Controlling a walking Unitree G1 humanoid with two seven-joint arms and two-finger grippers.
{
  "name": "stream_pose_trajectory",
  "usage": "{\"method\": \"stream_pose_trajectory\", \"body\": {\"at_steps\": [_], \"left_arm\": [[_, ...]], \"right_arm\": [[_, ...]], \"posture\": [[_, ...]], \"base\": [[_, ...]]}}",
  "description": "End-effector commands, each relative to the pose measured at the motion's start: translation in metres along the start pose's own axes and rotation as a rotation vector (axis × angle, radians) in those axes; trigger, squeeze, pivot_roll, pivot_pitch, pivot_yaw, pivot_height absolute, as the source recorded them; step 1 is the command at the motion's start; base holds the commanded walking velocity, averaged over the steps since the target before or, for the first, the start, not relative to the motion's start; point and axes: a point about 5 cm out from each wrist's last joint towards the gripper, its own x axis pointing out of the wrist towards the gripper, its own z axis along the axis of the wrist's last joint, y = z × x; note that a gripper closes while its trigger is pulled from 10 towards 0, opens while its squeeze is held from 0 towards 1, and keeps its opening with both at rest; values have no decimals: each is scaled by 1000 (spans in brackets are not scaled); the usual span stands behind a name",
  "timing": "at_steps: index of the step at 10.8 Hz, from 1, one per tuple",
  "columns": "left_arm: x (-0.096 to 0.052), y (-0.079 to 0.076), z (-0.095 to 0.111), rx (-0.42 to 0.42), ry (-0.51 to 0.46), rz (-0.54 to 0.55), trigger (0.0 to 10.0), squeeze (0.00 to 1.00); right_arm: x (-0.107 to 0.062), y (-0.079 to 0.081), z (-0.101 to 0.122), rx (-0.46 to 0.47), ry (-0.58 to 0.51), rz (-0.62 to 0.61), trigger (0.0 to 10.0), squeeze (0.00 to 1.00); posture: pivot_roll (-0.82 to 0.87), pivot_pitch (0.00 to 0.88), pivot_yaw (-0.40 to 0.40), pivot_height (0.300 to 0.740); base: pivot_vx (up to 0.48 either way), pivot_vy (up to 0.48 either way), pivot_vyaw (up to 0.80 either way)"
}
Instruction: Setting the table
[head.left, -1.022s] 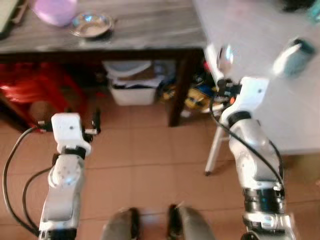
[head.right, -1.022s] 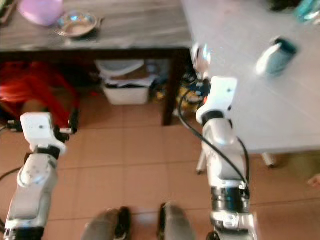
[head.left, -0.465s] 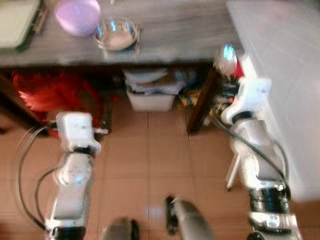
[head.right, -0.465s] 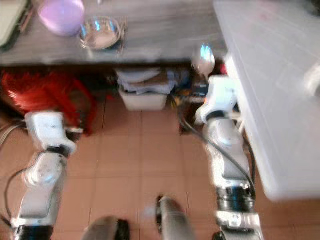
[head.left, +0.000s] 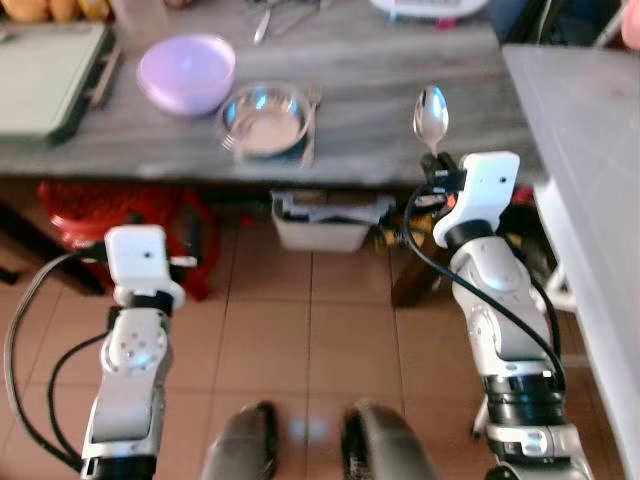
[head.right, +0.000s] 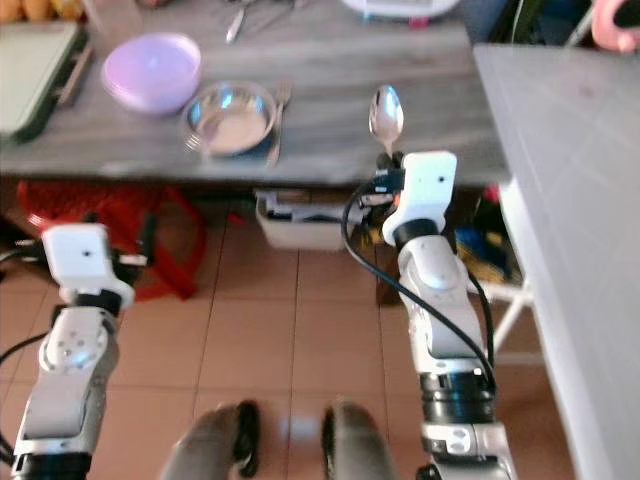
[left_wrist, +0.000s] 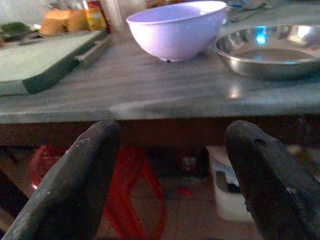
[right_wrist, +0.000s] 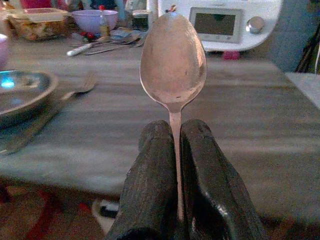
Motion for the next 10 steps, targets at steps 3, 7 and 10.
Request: {"method": "stream_pose_trajectory", "body": {"at_steps": [3,7,10], "left_arm": [[-3,-1,-5,-5,19,40,10000,0],[-6,6,-5,10,17,73,10000,0],[-6,7,-4,16,12,72,10000,0]], "right_arm": [[-2,-4,3,3,-29,-29,10000,0],[-1,-8,-1,40,-26,-83,10000,0],[-2,-18,-9,191,27,-174,10000,0]], "posture": [[-53,222,-9,740],[-45,230,-9,740],[-42,233,-9,740]], "base": [[257,0,775],[0,0,0],[0,0,0]]}}
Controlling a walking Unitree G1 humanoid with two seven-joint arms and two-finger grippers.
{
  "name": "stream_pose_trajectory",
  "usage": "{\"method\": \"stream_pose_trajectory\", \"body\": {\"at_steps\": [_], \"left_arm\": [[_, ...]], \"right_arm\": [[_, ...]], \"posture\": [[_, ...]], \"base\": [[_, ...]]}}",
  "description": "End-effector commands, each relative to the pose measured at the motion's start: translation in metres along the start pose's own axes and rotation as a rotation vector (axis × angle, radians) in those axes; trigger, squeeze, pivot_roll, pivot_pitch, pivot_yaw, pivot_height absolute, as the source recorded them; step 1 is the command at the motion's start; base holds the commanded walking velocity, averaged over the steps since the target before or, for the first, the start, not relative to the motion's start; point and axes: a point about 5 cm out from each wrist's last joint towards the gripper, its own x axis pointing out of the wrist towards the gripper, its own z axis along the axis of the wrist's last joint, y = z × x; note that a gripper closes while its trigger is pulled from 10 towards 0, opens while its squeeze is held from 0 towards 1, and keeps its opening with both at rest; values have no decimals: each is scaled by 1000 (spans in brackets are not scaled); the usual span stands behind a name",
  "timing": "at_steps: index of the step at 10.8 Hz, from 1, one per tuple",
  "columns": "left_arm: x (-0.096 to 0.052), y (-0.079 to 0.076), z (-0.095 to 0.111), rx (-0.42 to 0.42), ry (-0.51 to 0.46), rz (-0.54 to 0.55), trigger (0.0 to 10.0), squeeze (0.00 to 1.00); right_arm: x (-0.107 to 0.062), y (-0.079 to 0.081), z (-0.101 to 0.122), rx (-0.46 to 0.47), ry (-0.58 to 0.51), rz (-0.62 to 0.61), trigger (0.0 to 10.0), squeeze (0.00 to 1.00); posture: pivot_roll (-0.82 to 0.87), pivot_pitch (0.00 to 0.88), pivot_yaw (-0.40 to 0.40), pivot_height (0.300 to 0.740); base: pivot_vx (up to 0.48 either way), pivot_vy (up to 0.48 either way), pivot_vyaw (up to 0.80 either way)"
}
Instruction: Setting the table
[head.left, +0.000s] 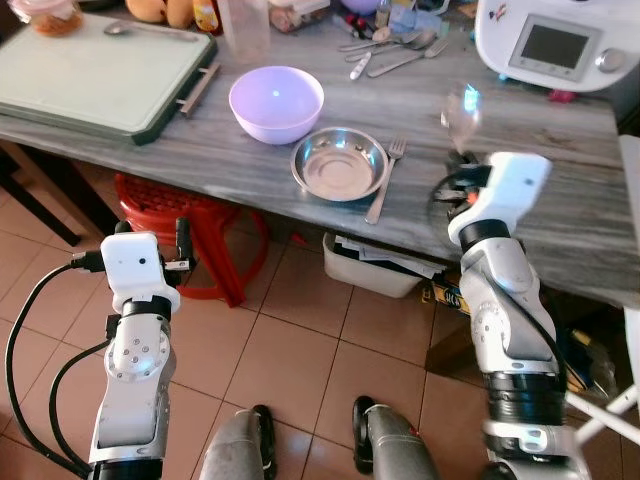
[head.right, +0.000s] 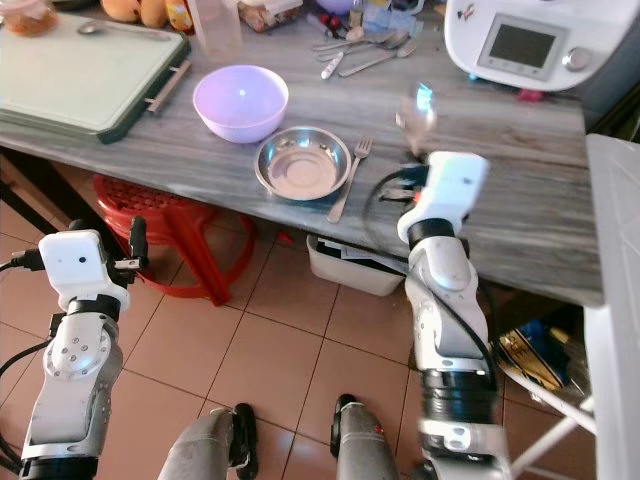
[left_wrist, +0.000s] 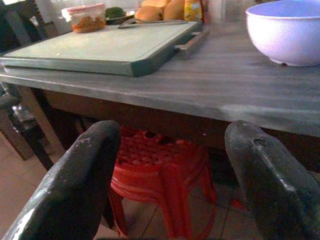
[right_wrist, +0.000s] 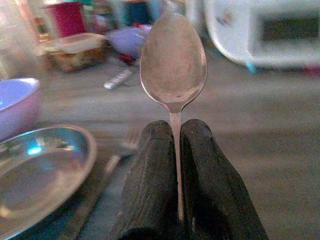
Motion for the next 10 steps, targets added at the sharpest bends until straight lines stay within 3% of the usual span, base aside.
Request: {"method": "stream_pose_trajectory", "body": {"at_steps": [1,2,3,4,6,8,10], "left_arm": [[-4,3,1,21,0,-13,10000,0],[-6,5,0,29,7,-21,10000,0],[-7,5,0,36,8,-38,10000,0],[-9,7,0,41,12,-47,10000,0],[-10,5,1,42,17,-67,10000,0],[-11,4,3,38,18,-79,10000,0],[-15,4,3,33,29,-84,10000,0]], "right_arm": [[2,-5,0,15,7,-28,10000,0],[4,-3,-2,31,14,-38,10000,0],[7,-3,-4,117,34,-75,10000,0],[15,9,0,167,36,-75,10000,0],[22,18,-6,230,91,-107,10000,0],[24,25,-8,212,135,-106,10000,0],[20,22,-16,195,182,-131,10000,0]], "posture": [[-24,246,0,740],[-14,253,3,740],[-11,256,4,740],[0,271,11,740],[9,284,14,740],[9,304,12,740],[3,322,6,740]], "base": [[0,0,0],[0,0,0],[0,0,0],[0,0,0],[0,0,0],[0,0,0],[0,0,0]]}}
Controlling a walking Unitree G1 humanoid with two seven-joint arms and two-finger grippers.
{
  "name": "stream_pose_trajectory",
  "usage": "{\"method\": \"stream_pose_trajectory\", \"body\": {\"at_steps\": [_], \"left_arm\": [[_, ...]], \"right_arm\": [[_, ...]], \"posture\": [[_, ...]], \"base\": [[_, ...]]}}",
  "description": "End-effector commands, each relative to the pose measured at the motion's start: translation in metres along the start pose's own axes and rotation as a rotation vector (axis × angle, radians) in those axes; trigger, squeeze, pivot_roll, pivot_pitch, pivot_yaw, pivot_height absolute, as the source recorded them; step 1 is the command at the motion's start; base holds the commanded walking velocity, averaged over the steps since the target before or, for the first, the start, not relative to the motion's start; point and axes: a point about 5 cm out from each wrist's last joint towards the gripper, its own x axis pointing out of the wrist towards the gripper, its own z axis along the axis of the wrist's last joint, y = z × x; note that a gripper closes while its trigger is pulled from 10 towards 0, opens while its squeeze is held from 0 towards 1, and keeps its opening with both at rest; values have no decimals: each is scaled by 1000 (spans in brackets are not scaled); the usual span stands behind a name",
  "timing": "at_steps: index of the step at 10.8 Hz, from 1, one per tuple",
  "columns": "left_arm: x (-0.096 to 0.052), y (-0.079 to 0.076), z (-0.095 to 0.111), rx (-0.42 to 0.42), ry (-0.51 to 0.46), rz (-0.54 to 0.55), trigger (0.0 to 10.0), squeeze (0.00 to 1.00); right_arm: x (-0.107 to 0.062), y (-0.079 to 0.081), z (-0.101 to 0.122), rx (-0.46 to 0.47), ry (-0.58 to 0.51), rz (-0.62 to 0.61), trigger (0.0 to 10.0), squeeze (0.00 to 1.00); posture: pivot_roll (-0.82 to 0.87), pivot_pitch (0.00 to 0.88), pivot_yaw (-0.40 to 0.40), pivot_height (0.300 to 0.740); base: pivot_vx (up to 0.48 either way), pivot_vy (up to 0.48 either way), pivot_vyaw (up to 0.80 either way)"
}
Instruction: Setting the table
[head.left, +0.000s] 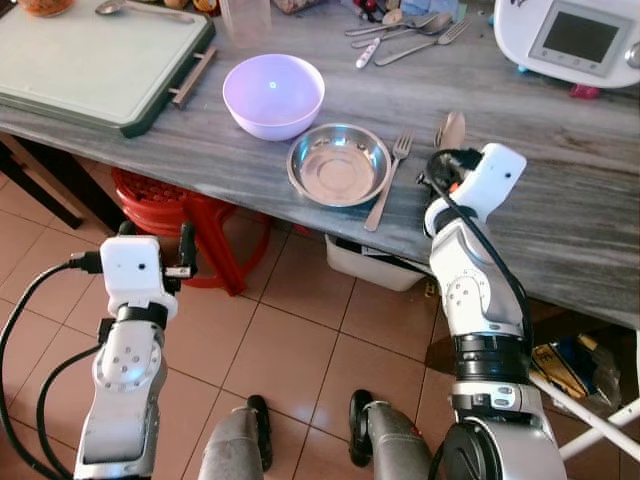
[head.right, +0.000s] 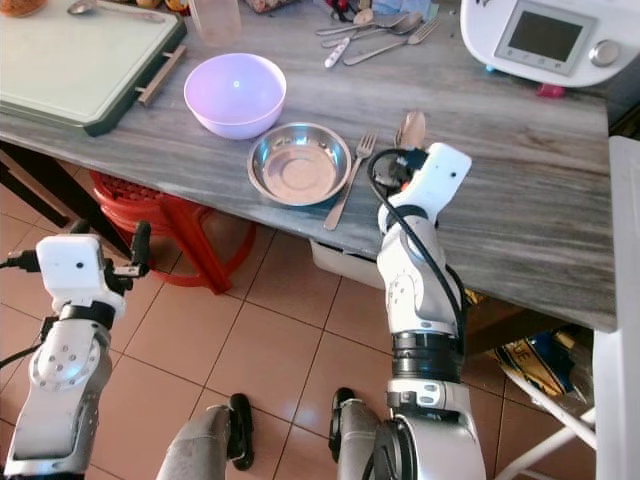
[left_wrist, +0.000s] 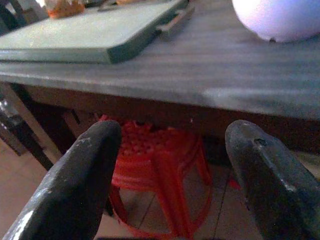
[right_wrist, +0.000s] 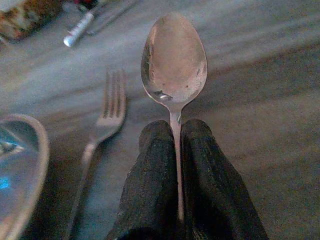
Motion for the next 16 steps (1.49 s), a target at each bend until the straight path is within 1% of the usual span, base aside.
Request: {"method": "stream_pose_trajectory", "body": {"at_steps": [1,2,3,5,7,8,9,11,13,16], "left_arm": [[-4,0,-3,-1,20,-8,10000,0],[-5,-1,-2,-4,23,-11,10000,0],[-5,-2,-2,-8,29,-17,10000,0],[-5,-4,-3,-13,32,-19,10000,0],[-6,-7,-4,-29,41,-27,10000,0],[-8,-10,-5,-32,46,-38,10000,0],[-9,-15,-6,-41,50,-48,10000,0],[-8,-18,-6,-48,48,-53,10000,0],[-9,-21,-5,-58,48,-61,10000,0],[-9,-23,-5,-66,48,-63,10000,0]], "right_arm": [[-2,-2,-3,-11,19,-12,10000,0],[-3,-2,-5,-7,40,-16,10000,0],[-4,0,-12,8,95,-23,10000,0],[-6,3,-17,-11,124,-10,10000,0],[-7,11,-20,13,167,9,10000,0],[-7,13,-20,-4,168,19,10000,0],[-6,23,-27,-40,202,50,10000,0],[-4,30,-33,-80,229,75,10000,0],[-1,28,-33,-109,239,48,10000,0],[0,17,-31,-151,222,-12,10000,0]], "posture": [[3,325,6,740],[-1,331,3,740],[-4,331,2,740],[-8,327,-2,740],[-12,325,-7,740],[-15,321,-7,740],[-13,318,-10,740],[-13,317,-12,740],[-12,315,-16,740],[-13,314,-18,740]], "base": [[0,0,0],[0,0,0],[0,0,0],[0,0,0],[0,0,0],[0,0,0],[0,0,0],[0,0,0],[0,0,0],[0,0,0]]}}
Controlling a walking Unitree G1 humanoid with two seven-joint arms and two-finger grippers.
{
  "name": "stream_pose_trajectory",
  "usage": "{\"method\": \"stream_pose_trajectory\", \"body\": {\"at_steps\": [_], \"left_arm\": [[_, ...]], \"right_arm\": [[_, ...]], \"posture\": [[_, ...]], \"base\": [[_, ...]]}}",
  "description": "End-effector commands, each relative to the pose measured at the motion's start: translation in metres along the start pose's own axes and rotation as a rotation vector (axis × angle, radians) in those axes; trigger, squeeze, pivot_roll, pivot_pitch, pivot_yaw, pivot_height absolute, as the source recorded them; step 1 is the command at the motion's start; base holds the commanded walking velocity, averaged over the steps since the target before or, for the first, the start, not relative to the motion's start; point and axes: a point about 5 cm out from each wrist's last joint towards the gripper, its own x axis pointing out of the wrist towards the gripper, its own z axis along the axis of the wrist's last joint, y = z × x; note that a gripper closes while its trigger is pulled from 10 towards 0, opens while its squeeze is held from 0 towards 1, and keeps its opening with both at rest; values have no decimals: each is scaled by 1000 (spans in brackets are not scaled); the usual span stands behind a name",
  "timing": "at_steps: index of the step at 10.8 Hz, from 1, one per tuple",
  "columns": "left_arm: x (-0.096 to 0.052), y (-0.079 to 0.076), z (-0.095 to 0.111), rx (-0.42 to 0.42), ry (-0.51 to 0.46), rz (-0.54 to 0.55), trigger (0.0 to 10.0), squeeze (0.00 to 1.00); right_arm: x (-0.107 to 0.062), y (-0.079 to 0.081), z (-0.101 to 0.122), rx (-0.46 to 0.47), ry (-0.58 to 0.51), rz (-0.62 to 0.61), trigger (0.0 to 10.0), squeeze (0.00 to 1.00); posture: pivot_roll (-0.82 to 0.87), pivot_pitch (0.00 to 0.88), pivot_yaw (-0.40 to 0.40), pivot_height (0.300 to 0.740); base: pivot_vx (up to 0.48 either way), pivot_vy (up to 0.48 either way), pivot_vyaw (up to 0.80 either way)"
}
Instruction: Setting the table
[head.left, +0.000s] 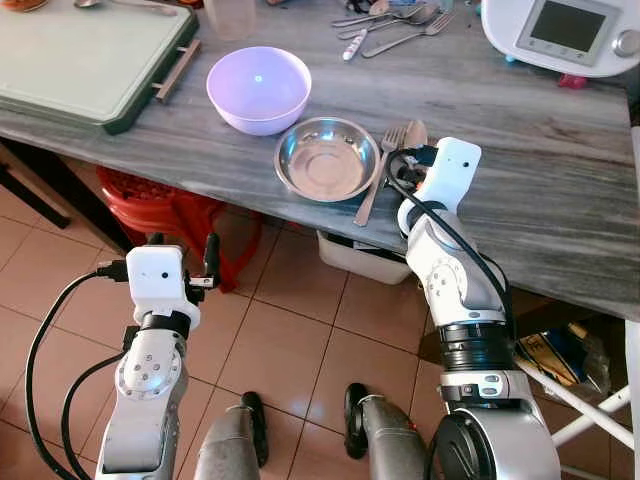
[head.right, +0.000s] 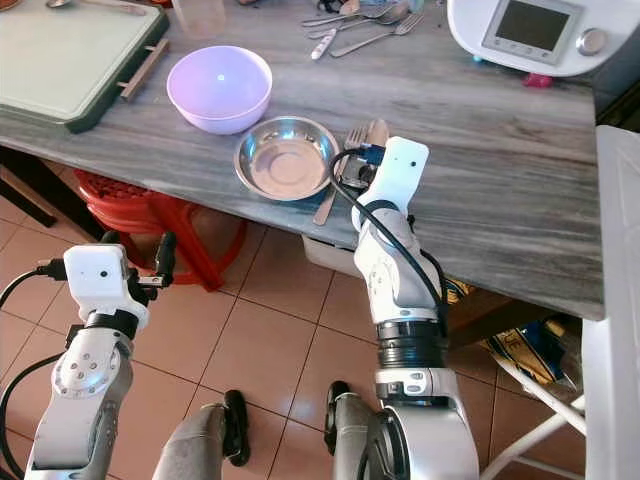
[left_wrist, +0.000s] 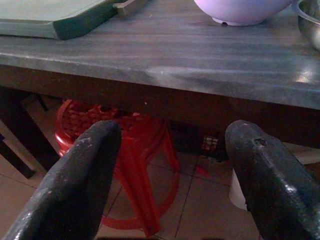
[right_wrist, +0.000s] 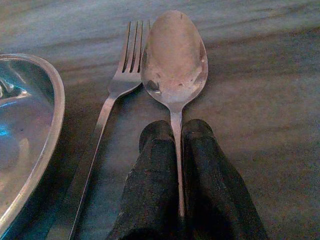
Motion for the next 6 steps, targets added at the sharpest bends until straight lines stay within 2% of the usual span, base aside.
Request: {"method": "stream_pose_trajectory", "body": {"at_steps": [1,3,5,6], "left_arm": [[-2,1,-2,4,16,1,10000,0],[-1,0,-2,4,14,-5,10000,0],[-1,0,-2,3,15,-6,10000,0],[-1,0,-3,2,16,-9,10000,0]], "right_arm": [[1,-10,-23,-7,107,-51,10000,0],[1,-12,-23,-10,102,-69,10000,0],[2,-12,-24,0,104,-73,10000,1000],[2,-12,-24,1,104,-75,10000,1000]], "posture": [[-14,314,-17,740],[-11,310,-15,740],[-10,309,-15,740],[-10,307,-14,740]], "base": [[0,0,0],[0,0,0],[0,0,0],[0,0,0]]}}
